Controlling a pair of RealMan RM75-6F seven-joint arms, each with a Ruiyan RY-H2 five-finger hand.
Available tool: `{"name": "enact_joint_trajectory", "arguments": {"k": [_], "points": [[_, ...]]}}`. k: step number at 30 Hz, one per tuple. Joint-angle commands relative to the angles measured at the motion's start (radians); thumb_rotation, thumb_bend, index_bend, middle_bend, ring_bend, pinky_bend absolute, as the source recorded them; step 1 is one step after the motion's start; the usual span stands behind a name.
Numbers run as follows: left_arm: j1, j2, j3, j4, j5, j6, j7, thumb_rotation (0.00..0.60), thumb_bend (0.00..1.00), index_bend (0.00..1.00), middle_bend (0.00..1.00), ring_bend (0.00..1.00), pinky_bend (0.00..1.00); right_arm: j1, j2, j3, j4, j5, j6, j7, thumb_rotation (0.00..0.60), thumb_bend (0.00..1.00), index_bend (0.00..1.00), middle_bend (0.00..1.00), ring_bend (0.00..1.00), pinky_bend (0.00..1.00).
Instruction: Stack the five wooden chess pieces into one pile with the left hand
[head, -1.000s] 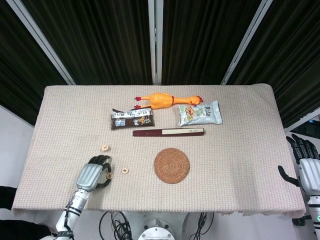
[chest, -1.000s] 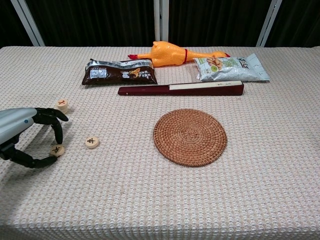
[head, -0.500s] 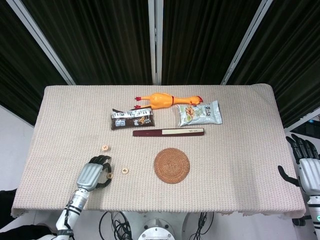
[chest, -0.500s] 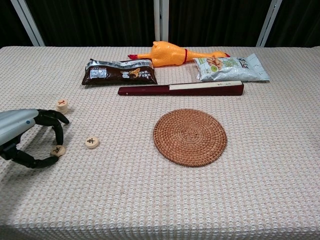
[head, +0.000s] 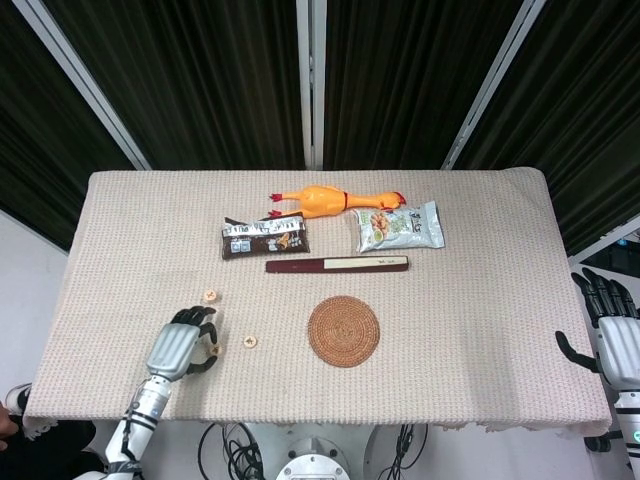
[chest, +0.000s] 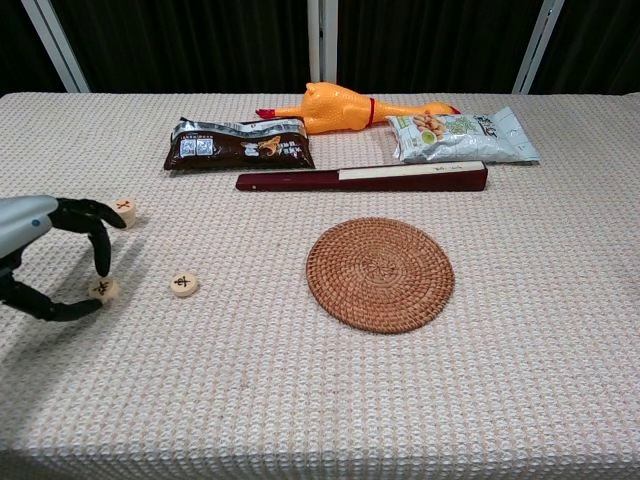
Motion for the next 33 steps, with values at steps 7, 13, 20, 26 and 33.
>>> {"name": "enact_joint_trajectory", "arguments": {"k": [7,13,20,26,33], "points": [[-0.004,0.041,-0.022,-0.052,-0.016,0.007,0.026,0.600,0.24,0.54,0.18,0.12,0.18,-0.003,0.000,0.000,-0.001,-0.002,0.006,0.002,0.600,0.28,0.00,0.00,0.00,0.00],[-0.029,0.064,-0.061,-0.072,-0.038,-0.006,0.039,0.600,0.25,0.54,0.18,0.12,0.18,-0.004,0.003,0.000,0.001,-0.005,0.010,0.010,0.600,0.28,0.00,0.00,0.00,0.00],[-0.093,0.083,-0.137,-0.060,-0.114,-0.069,0.051,0.600,0.25,0.54,0.19,0.13,0.19,-0.004,0.004,0.000,0.003,-0.004,0.008,0.013,0.600,0.28,0.00,0.00,0.00,0.00],[-0.149,0.061,-0.188,0.017,-0.180,-0.122,0.040,0.600,0.26,0.54,0.19,0.13,0.19,-0.003,0.003,0.003,0.003,0.003,0.006,0.011,0.600,0.28,0.00,0.00,0.00,0.00],[-0.183,0.043,-0.203,0.094,-0.233,-0.157,0.029,0.600,0.26,0.54,0.19,0.13,0.19,-0.001,0.003,0.006,0.005,0.010,0.000,0.013,0.600,0.28,0.00,0.00,0.00,0.00]]}}
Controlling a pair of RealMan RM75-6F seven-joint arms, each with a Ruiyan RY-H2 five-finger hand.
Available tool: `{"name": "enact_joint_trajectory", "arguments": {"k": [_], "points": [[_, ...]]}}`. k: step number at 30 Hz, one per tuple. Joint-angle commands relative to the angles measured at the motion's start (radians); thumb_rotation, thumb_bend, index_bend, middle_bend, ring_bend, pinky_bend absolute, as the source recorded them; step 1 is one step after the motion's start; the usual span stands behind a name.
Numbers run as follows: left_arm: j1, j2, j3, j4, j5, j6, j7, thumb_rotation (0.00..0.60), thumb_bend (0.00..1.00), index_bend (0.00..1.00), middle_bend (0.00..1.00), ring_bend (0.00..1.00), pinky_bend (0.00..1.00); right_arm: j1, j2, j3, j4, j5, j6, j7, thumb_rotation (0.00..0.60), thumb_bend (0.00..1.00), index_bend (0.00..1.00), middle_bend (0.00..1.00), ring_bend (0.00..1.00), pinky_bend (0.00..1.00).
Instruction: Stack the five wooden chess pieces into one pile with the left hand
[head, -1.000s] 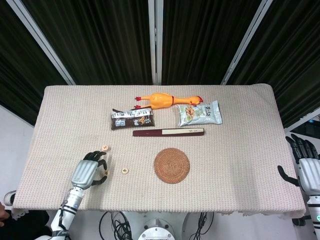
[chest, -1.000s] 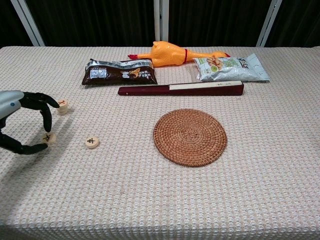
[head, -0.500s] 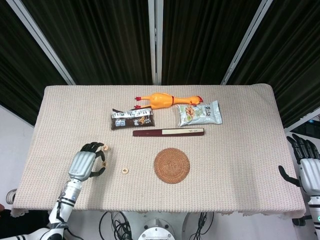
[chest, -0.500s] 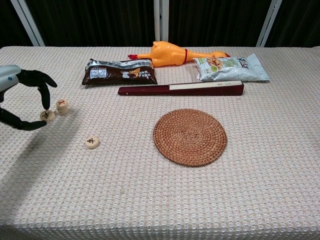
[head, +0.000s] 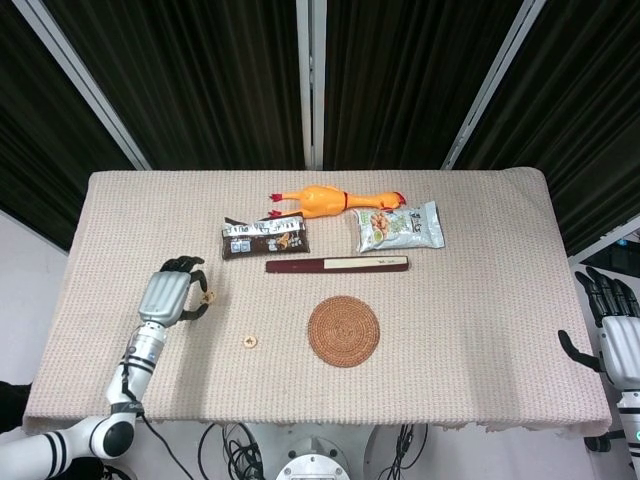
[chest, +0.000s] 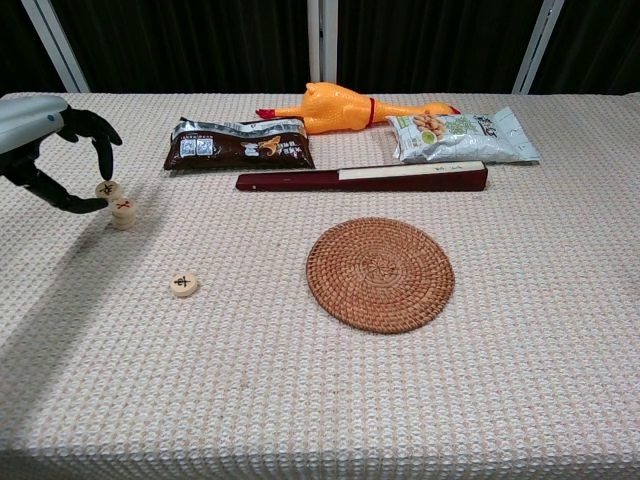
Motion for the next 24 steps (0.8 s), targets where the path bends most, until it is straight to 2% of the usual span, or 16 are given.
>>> {"name": "enact_joint_trajectory", "arguments": {"k": [1,24], "points": [[-0.011,-0.004,-0.005,0.019,-0.014,-0.009,-0.007,0.600,0.26,0.54,0.19,0.13,0.19,0.001,0.000,0.001,0.001,0.003,-0.002,0.001,0.600,0.28,0.00,0.00,0.00,0.00],[-0.034,-0.029,0.020,0.073,-0.046,-0.023,-0.053,0.600,0.26,0.54,0.19,0.13,0.19,0.003,-0.001,0.002,0.000,0.007,-0.008,-0.003,0.600,0.28,0.00,0.00,0.00,0.00]]}}
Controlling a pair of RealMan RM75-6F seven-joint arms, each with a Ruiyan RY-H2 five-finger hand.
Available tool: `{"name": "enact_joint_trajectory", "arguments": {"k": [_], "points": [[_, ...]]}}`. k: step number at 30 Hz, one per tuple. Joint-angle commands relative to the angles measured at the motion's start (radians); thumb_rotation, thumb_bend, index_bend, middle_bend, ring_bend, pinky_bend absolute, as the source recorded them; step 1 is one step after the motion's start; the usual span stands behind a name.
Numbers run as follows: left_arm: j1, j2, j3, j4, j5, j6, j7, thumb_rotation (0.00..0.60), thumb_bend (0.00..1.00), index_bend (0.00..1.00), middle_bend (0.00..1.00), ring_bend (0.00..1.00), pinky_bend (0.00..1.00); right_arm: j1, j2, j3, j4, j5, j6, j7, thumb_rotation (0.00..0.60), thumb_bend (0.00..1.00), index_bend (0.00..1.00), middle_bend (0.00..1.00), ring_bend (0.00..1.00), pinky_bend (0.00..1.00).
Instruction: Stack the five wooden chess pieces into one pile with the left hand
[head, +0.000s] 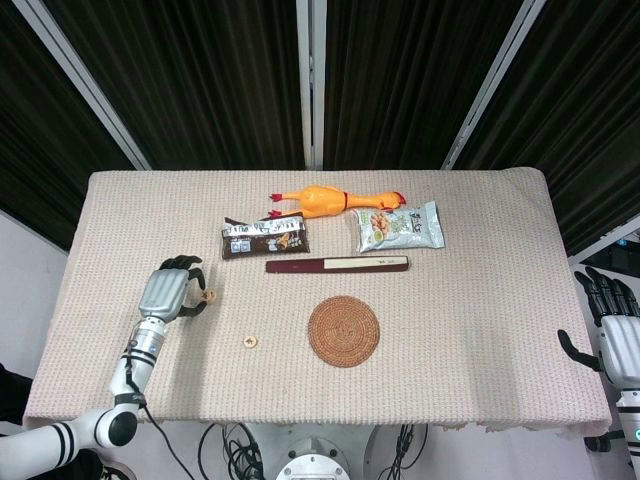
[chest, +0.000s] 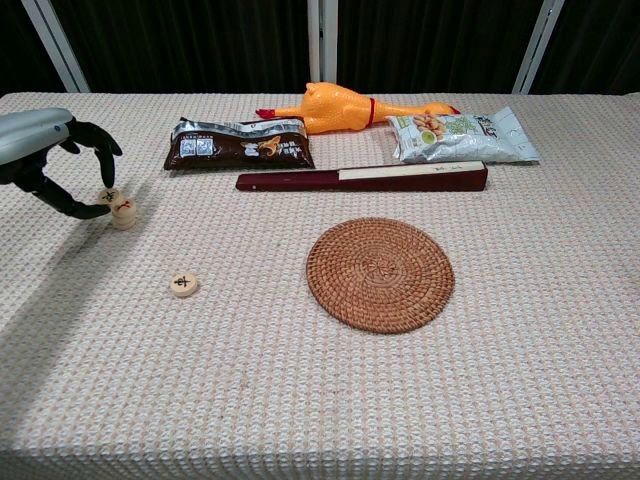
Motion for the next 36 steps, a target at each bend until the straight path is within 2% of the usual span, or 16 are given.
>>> {"name": "enact_joint_trajectory", "arguments": {"k": [1,26,36], "points": [[-0.003,-0.004,0.002,0.005,-0.002,-0.002,-0.004,0.600,0.26,0.54,0.19,0.13,0.19,0.001,0.000,0.000,0.000,0.001,-0.001,0.000,0.600,0.28,0.00,0.00,0.00,0.00],[-0.017,-0.014,0.011,0.030,-0.014,-0.009,-0.029,0.600,0.26,0.52,0.19,0.13,0.19,0.004,0.001,0.004,-0.001,0.014,-0.013,0.001,0.600,0.28,0.00,0.00,0.00,0.00],[-0.021,-0.011,0.013,0.025,-0.010,-0.009,-0.035,0.600,0.26,0.48,0.19,0.13,0.19,0.005,0.000,0.004,-0.001,0.015,-0.015,-0.002,0.600,0.28,0.00,0.00,0.00,0.00]]}}
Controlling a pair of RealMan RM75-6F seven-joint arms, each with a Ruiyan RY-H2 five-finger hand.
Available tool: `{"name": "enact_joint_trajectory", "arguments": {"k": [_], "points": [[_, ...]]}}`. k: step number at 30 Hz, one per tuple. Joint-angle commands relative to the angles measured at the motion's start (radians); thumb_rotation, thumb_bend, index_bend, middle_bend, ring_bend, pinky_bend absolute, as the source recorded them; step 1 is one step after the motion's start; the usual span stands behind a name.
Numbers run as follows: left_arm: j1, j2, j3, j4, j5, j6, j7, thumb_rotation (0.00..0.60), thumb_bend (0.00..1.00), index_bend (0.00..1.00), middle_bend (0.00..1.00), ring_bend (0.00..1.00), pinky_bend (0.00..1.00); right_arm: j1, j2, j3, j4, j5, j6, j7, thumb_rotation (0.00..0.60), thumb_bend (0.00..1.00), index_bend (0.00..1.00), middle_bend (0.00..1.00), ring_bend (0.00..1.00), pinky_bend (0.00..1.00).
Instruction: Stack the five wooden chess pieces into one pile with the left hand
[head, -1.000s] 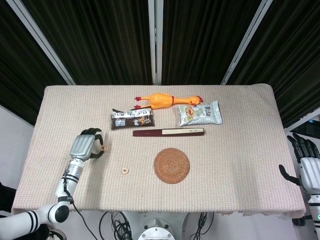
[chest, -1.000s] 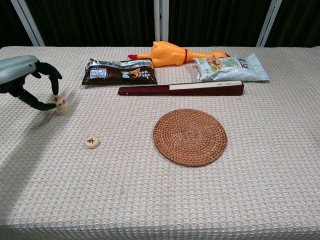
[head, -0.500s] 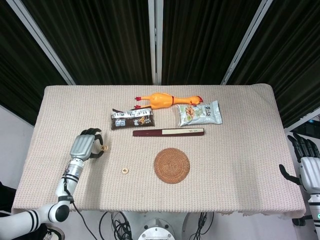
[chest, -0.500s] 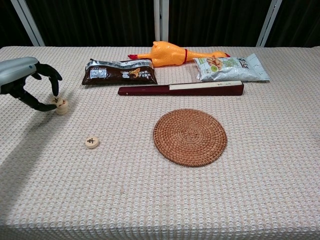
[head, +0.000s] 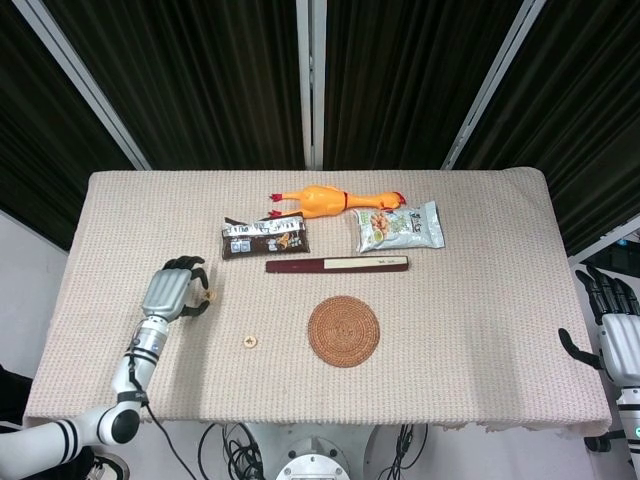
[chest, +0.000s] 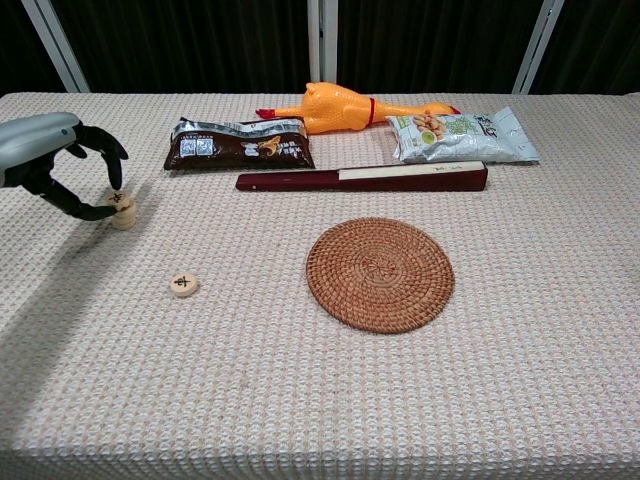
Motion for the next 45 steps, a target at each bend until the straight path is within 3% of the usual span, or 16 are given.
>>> {"name": "enact_joint_trajectory", "arguments": {"k": [1,15,20,23,24,26,27,29,30,32,45], "points": [[-0.001,-0.001,0.001,0.002,-0.001,-0.001,-0.001,0.600,0.26,0.48,0.19,0.13,0.19,0.000,0.000,0.000,0.000,0.001,0.000,-0.001,0.600,0.28,0.00,0.00,0.00,0.00],[0.013,0.042,0.004,-0.080,0.034,0.057,0.016,0.600,0.26,0.43,0.18,0.13,0.19,-0.001,0.000,0.001,0.000,0.002,0.001,0.000,0.600,0.28,0.00,0.00,0.00,0.00],[0.018,0.080,0.028,-0.147,0.098,0.079,0.030,0.600,0.31,0.29,0.10,0.03,0.15,0.001,-0.001,-0.001,-0.002,0.000,-0.004,-0.005,0.600,0.28,0.00,0.00,0.00,0.00],[0.020,0.078,0.034,-0.143,0.176,0.115,-0.006,0.600,0.31,0.21,0.03,0.00,0.05,0.000,-0.001,-0.002,-0.004,-0.002,-0.001,-0.006,0.600,0.28,0.00,0.00,0.00,0.00],[0.021,0.073,0.035,-0.137,0.200,0.126,-0.025,0.599,0.27,0.19,0.02,0.00,0.02,0.000,-0.001,-0.002,-0.004,-0.002,-0.001,-0.006,0.600,0.28,0.00,0.00,0.00,0.00],[0.018,0.069,0.043,-0.117,0.243,0.132,-0.054,0.524,0.16,0.18,0.01,0.00,0.00,0.000,-0.001,-0.002,-0.003,-0.001,-0.002,-0.005,0.600,0.28,0.00,0.00,0.00,0.00],[0.015,0.069,0.049,-0.108,0.252,0.126,-0.053,0.435,0.12,0.20,0.01,0.00,0.00,0.001,-0.001,-0.002,-0.003,-0.001,-0.004,-0.005,0.600,0.28,0.00,0.00,0.00,0.00],[0.003,0.075,0.062,-0.091,0.256,0.099,-0.021,0.152,0.05,0.26,0.01,0.00,0.00,0.003,-0.001,-0.003,-0.002,0.000,-0.009,-0.005,0.600,0.28,0.00,0.00,0.00,0.00],[-0.002,0.077,0.067,-0.087,0.252,0.084,-0.005,0.056,0.04,0.30,0.01,0.00,0.00,0.004,-0.001,-0.003,-0.002,0.000,-0.011,-0.006,0.600,0.28,0.00,0.00,0.00,0.00],[-0.016,0.079,0.072,-0.080,0.240,0.050,0.021,0.022,0.04,0.33,0.00,0.00,0.00,0.006,-0.002,-0.004,-0.002,0.000,-0.015,-0.008,0.600,0.28,0.00,0.00,0.00,0.00],[-0.096,0.080,0.065,-0.059,0.091,-0.103,0.171,0.007,0.09,0.35,0.00,0.00,0.00,0.017,-0.009,-0.001,0.002,0.014,-0.036,-0.023,0.600,0.28,0.00,0.00,0.00,0.00]]}}
